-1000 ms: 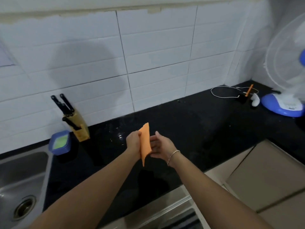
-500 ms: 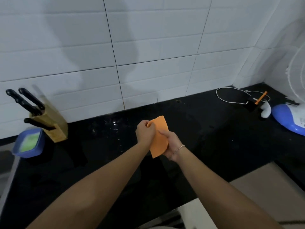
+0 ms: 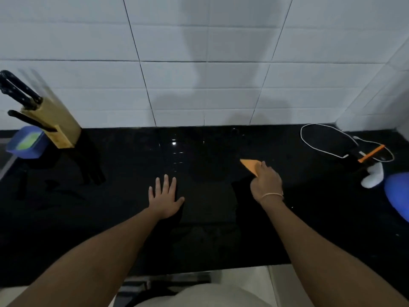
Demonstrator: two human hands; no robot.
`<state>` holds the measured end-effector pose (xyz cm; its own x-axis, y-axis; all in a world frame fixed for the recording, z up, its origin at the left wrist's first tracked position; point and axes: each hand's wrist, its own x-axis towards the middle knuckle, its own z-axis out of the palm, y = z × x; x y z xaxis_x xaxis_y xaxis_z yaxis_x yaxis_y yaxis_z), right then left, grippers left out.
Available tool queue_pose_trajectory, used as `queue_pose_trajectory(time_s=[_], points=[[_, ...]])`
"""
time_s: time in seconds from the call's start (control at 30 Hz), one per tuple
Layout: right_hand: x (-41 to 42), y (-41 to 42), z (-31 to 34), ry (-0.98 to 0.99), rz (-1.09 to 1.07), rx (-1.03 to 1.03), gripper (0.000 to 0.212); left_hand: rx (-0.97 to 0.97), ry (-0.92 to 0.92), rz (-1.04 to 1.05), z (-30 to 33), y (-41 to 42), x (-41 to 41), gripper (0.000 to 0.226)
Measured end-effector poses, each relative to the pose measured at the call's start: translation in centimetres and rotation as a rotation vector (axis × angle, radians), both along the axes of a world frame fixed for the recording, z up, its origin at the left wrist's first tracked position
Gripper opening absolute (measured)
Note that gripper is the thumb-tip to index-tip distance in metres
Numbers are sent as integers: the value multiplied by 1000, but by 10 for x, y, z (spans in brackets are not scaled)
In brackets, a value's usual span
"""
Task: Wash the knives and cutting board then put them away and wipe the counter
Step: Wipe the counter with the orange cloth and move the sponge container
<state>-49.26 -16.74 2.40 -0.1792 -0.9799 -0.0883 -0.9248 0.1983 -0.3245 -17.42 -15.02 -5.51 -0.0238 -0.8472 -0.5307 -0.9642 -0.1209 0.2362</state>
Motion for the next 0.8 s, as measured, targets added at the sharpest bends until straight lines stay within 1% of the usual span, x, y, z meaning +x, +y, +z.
queue_pose_trajectory(time_s=[0.03, 0.07, 0.1, 0.13, 0.17, 0.2, 0.27, 0.3, 0.37, 0.43, 0.5, 0.63, 0.8], points=[[-11, 4, -13, 75, 68, 95, 57, 14, -23, -1, -1, 1, -2, 84], [-18, 8, -23, 109, 124, 223, 61, 32, -34, 0, -1, 0, -3, 85], [-23, 12, -33, 113, 176, 356, 67, 57, -35, 3, 1, -1, -4, 85], [-24, 16, -42, 102, 214, 432, 75, 78, -36, 8, 4, -3, -4, 85], [-23, 18, -50, 94, 229, 424, 80, 88, -40, 13, 6, -4, -4, 85], [-21, 19, -58, 89, 239, 355, 82, 93, -47, 14, 8, -5, -4, 85], [-16, 17, -66, 138, 285, 179, 77, 100, -55, 14, 10, -5, -4, 85], [-16, 16, -71, 171, 319, 141, 72, 108, -52, 17, 10, -5, -4, 85], [-21, 15, -85, 188, 349, 174, 66, 120, -53, 19, 10, -5, -5, 86], [-26, 18, -98, 198, 346, 193, 65, 123, -54, 13, 8, -5, -3, 86], [-28, 21, -104, 238, 340, 156, 65, 130, -38, 10, 9, -6, -2, 87], [-22, 22, -103, 251, 319, 127, 66, 133, -21, -10, 12, -9, 3, 88], [4, 44, -104, 242, 213, 131, 70, 138, 15, -36, 12, -10, 8, 89]])
